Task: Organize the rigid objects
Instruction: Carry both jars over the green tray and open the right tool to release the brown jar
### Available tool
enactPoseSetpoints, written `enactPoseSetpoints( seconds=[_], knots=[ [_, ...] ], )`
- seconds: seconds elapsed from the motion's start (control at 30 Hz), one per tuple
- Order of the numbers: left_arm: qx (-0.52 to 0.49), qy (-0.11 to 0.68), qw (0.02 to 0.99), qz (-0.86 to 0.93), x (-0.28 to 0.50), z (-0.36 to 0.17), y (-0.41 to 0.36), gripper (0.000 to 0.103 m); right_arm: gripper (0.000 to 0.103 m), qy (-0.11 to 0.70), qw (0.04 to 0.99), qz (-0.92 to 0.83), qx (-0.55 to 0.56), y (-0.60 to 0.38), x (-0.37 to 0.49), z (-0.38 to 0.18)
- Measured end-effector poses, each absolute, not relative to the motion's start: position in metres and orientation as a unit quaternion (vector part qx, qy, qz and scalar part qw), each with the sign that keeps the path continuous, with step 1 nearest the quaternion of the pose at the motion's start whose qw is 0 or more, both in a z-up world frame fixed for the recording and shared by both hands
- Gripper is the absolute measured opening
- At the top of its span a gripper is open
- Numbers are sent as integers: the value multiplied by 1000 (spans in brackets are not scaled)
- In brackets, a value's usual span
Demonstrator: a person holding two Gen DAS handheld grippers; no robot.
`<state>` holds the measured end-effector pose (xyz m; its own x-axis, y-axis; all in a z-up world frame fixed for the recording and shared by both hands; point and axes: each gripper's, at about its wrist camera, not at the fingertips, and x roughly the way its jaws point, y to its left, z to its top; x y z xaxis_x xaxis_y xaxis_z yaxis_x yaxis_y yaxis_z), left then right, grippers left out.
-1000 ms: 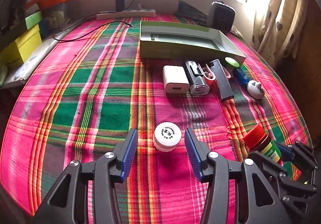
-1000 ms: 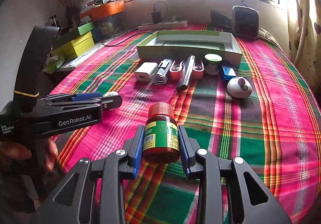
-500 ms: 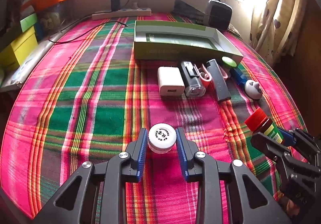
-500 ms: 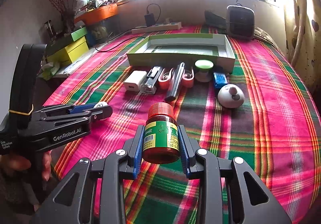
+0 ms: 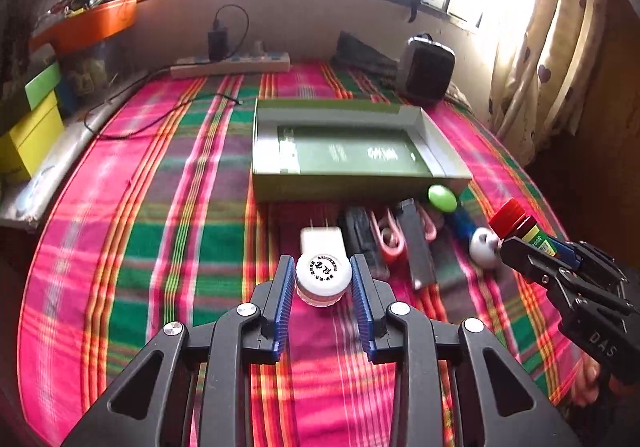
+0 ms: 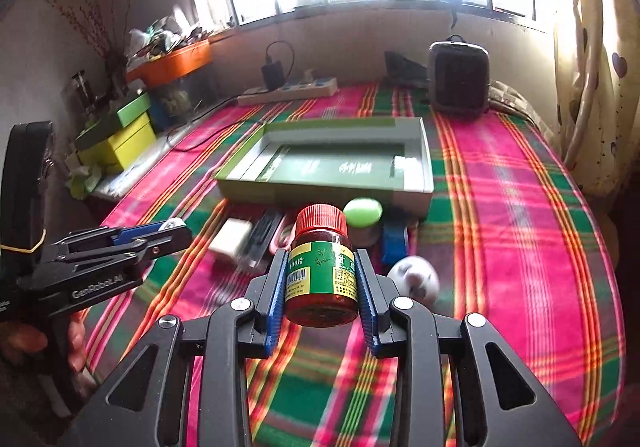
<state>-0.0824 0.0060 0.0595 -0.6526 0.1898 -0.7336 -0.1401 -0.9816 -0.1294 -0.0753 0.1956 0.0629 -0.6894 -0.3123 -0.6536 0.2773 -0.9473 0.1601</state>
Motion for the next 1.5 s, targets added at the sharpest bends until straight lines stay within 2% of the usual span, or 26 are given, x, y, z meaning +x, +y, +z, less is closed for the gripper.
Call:
enactPoseSetpoints(
  seconds=[0.57, 1.0, 1.5],
  knots=[
    [-405, -31, 103, 908, -171, 74, 11, 27, 33, -19, 115, -920, 374, 216, -174, 67],
    [-434, -33, 95, 895, -230, 45, 9, 27, 33, -10, 108, -903, 415, 215, -234, 36],
    [-455, -31, 87, 885, -250, 23, 8, 28, 33, 14, 106, -897, 428, 205, -254, 20]
  ],
)
